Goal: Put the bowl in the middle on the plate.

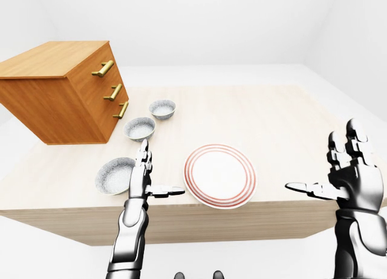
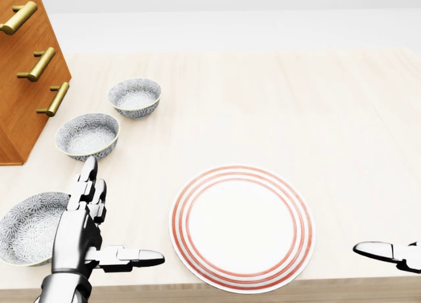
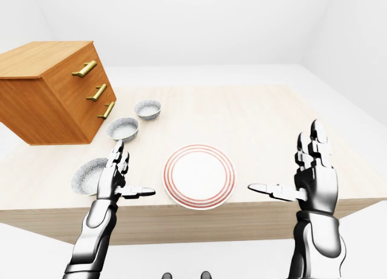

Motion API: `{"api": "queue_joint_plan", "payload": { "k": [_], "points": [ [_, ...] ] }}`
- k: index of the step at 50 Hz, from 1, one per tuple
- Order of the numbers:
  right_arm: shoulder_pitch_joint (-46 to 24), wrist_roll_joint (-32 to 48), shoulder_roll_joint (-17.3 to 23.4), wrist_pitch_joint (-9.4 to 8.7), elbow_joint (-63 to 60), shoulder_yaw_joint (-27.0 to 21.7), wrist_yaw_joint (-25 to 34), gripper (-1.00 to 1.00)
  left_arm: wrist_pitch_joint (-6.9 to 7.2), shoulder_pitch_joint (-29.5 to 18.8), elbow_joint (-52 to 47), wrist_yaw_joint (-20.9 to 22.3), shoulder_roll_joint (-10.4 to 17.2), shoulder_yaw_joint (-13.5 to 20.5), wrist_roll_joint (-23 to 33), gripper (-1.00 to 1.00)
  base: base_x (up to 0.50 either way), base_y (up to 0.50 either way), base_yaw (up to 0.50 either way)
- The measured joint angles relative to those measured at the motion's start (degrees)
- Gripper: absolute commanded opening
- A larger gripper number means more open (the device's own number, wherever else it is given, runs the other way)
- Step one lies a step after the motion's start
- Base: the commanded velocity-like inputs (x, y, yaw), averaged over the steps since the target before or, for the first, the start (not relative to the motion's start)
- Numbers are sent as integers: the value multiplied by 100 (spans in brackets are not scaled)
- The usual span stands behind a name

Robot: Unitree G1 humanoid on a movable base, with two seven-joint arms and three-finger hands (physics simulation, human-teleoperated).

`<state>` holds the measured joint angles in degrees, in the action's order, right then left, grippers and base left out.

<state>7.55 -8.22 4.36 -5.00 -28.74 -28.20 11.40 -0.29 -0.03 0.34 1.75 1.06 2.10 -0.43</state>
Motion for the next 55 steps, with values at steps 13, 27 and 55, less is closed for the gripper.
{"api": "queue_joint_plan", "payload": {
  "k": [13, 27, 55],
  "points": [
    [212, -624, 40, 0, -58, -1415, 9, 100, -45, -10, 56, -10, 3, 5, 11, 100, 0, 0, 0],
    [386, -979, 80, 0, 273, -2193, -146, 100, -144, -43, 187, -8, 10, 12, 19, 100, 0, 0, 0],
    [353, -807, 148, 0, 548, -2171, -482, 100, -156, -39, 191, -4, 10, 1, 44, 100, 0, 0, 0]
  ]
}}
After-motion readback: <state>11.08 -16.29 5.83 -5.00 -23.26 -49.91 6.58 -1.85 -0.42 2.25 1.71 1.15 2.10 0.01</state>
